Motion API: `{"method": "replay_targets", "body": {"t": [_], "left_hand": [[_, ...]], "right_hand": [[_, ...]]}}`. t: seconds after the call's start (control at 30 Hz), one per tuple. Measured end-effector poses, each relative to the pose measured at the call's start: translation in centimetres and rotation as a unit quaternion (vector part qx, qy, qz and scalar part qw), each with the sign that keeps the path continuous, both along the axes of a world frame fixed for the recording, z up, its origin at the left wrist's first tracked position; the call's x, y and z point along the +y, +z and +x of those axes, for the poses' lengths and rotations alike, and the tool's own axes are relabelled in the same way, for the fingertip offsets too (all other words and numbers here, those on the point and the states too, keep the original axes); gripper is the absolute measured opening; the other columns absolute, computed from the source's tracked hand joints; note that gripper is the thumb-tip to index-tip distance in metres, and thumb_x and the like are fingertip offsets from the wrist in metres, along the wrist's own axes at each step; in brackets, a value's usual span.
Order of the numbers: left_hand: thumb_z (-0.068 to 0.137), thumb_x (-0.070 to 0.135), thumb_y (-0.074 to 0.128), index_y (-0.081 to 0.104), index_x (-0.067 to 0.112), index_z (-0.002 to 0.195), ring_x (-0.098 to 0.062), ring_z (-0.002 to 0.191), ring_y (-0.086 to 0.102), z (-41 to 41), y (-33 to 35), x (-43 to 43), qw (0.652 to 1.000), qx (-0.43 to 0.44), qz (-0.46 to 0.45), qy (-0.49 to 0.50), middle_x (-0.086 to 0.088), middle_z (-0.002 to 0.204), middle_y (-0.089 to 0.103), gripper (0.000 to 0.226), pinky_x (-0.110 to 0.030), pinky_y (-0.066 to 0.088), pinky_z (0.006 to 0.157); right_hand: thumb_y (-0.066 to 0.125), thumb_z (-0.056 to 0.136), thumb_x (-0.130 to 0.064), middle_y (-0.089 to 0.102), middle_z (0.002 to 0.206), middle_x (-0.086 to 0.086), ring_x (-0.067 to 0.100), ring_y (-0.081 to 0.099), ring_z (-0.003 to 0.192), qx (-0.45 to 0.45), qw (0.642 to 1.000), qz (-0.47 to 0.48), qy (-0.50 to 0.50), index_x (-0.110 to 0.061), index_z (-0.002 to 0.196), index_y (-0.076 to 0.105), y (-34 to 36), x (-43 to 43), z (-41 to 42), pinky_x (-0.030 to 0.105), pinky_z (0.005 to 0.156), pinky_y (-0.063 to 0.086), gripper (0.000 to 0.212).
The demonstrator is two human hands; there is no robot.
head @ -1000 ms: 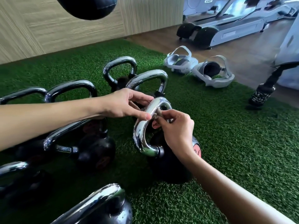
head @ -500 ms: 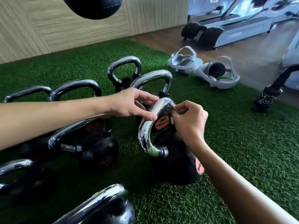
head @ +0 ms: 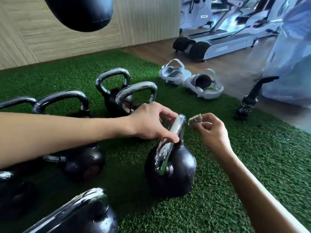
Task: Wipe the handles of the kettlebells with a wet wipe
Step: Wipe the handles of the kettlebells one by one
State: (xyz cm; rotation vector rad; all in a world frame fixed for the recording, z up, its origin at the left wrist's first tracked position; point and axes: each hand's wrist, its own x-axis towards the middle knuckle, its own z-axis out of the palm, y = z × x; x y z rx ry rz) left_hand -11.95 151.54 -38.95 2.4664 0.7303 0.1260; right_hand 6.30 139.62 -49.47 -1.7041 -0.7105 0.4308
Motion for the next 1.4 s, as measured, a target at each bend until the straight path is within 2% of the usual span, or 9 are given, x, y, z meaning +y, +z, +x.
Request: {"method": "replay_targets", "body": {"t": [0.13,0.27,0.4,0.57,0.67,0.83,0.97,1.23,1.4], "left_hand": [[0.064,0.04,0.089,0.076,0.034,0.114,-0.005,0.089,0.07,1.6,0.5,-3.2,0.997,-0.002,0.07,-0.021,0.013,0.093,0.077,0.051,-0.027,0.058,0.084],[0.064,0.048,0.092,0.067,0.042,0.129,0.001,0.095,0.068,0.4,1.2,-1.6,0.997,0.051,0.052,0.021,0.02,0.104,0.073,0.07,-0.016,0.051,0.086],[0.065,0.052,0.089,0.065,0.043,0.129,0.001,0.102,0.066,0.3,0.7,-2.9,0.996,0.039,0.069,0.032,0.019,0.113,0.072,0.069,-0.028,0.054,0.096],[0.056,0.074,0.079,0.059,0.047,0.126,-0.004,0.1,0.062,-0.8,1.1,-6.1,0.968,0.078,0.206,0.123,0.027,0.109,0.067,0.078,-0.026,0.049,0.076],[0.057,0.074,0.08,0.061,0.051,0.121,0.001,0.089,0.059,-3.9,-0.9,-9.2,0.952,0.048,0.213,0.214,0.032,0.095,0.065,0.07,-0.017,0.038,0.061],[0.068,0.054,0.088,0.069,0.047,0.124,-0.008,0.097,0.068,-5.0,-5.6,-12.4,0.924,-0.115,0.185,0.314,0.022,0.104,0.075,0.06,-0.026,0.054,0.082],[0.066,0.06,0.086,0.066,0.05,0.126,-0.011,0.073,0.048,-5.3,-6.0,-10.9,0.934,-0.109,0.145,0.309,0.015,0.104,0.074,0.065,-0.028,0.045,0.069],[0.069,0.063,0.082,0.064,0.054,0.126,-0.011,0.085,0.06,-6.4,-4.6,-9.5,0.947,-0.069,0.151,0.276,0.007,0.115,0.068,0.061,-0.03,0.05,0.079],[0.067,0.062,0.081,0.066,0.053,0.122,-0.008,0.092,0.059,-7.1,-4.0,-7.5,0.955,-0.061,0.18,0.227,0.024,0.09,0.056,0.057,-0.033,0.049,0.088]], "right_hand": [[0.074,0.091,-0.026,0.077,0.082,0.0,-0.002,0.045,0.039,-0.014,0.999,0.021,0.031,-0.029,0.097,0.064,1.3,-0.4,1.4,0.018,0.039,0.033,0.012],[0.072,0.091,-0.023,0.078,0.087,-0.003,-0.003,0.051,0.047,-0.056,0.99,0.016,0.126,-0.036,0.112,0.072,2.5,1.4,2.2,0.018,0.045,0.036,0.024],[0.064,0.095,-0.015,0.078,0.098,-0.005,0.025,0.073,0.096,-0.101,0.963,-0.036,0.248,-0.04,0.11,0.073,3.6,3.4,3.2,0.048,0.086,0.057,0.03],[0.062,0.088,0.012,0.073,0.119,0.003,0.01,0.069,0.109,-0.079,0.9,-0.078,0.422,-0.015,0.132,0.063,5.5,2.8,5.7,0.021,0.092,0.052,0.052],[0.066,0.086,0.011,0.071,0.123,0.001,0.01,0.067,0.113,-0.081,0.875,-0.093,0.468,-0.017,0.137,0.059,5.5,2.9,6.5,0.02,0.095,0.051,0.058],[0.072,0.086,0.0,0.071,0.124,0.005,0.022,0.068,0.111,-0.101,0.862,-0.117,0.483,-0.023,0.142,0.054,5.5,3.4,7.0,0.035,0.092,0.056,0.063],[0.07,0.087,0.004,0.07,0.127,0.007,0.02,0.065,0.12,-0.062,0.879,-0.088,0.465,-0.015,0.146,0.049,4.5,2.9,6.8,0.038,0.11,0.045,0.065],[0.072,0.084,0.006,0.073,0.116,-0.009,0.006,0.068,0.112,-0.033,0.924,-0.013,0.381,-0.019,0.137,0.059,2.9,0.3,5.6,0.021,0.103,0.049,0.06],[0.078,0.081,-0.005,0.075,0.114,-0.01,0.012,0.071,0.109,-0.054,0.948,0.023,0.314,-0.051,0.117,0.068,1.3,-1.0,4.8,0.046,0.106,0.049,0.059]]}}
